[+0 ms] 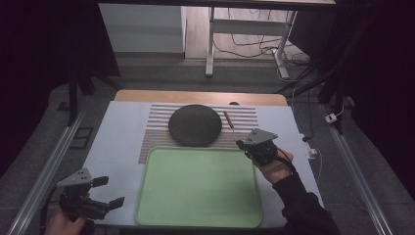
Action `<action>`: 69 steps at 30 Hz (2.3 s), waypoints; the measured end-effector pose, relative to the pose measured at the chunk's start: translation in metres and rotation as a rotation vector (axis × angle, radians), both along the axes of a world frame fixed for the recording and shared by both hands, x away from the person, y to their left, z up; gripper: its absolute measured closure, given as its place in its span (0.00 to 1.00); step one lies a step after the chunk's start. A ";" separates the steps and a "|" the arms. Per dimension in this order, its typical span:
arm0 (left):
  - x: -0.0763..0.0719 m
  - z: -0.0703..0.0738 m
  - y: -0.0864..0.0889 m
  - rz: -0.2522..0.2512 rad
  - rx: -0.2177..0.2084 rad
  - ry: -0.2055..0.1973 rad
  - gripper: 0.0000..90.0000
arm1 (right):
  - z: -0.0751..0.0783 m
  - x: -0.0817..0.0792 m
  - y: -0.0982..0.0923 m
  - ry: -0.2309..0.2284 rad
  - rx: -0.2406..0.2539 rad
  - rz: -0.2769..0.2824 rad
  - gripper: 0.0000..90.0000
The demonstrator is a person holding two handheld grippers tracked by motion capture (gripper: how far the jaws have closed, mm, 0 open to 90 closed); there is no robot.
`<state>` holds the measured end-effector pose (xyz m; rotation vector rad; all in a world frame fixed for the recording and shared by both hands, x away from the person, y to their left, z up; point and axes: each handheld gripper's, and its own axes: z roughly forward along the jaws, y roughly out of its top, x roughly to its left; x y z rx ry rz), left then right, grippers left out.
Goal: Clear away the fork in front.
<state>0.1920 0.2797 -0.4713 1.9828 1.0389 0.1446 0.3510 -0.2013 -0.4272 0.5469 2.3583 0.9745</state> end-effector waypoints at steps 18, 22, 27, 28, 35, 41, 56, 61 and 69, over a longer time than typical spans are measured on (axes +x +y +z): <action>0.021 0.000 -0.028 -0.100 0.014 -0.004 0.00 | 0.005 -0.037 -0.015 0.170 0.193 0.159 1.00; 0.027 0.000 -0.036 -0.131 0.025 -0.009 0.00 | 0.003 -0.046 -0.015 0.209 0.227 0.198 1.00; 0.038 0.002 -0.045 -0.160 0.040 -0.019 0.00 | 0.002 -0.053 -0.015 0.225 0.242 0.227 1.00; 0.041 0.002 -0.047 -0.165 0.037 -0.020 0.00 | 0.001 -0.055 -0.015 0.230 0.252 0.236 1.00; 0.056 0.002 -0.062 -0.208 0.028 -0.024 0.00 | -0.002 -0.068 -0.011 0.269 0.287 0.287 1.00; 0.067 0.005 -0.075 -0.255 0.044 -0.019 0.00 | -0.003 -0.074 -0.006 0.299 0.314 0.341 1.00; 0.096 0.011 -0.111 -0.396 0.101 -0.067 0.00 | -0.004 -0.081 0.011 0.334 0.314 0.495 1.00; 0.102 0.008 -0.123 -0.480 0.165 -0.084 0.02 | -0.004 -0.082 0.017 0.360 0.307 0.569 1.00; 0.104 0.004 -0.139 -0.615 0.237 -0.116 0.21 | -0.002 -0.083 0.024 0.394 0.299 0.638 1.00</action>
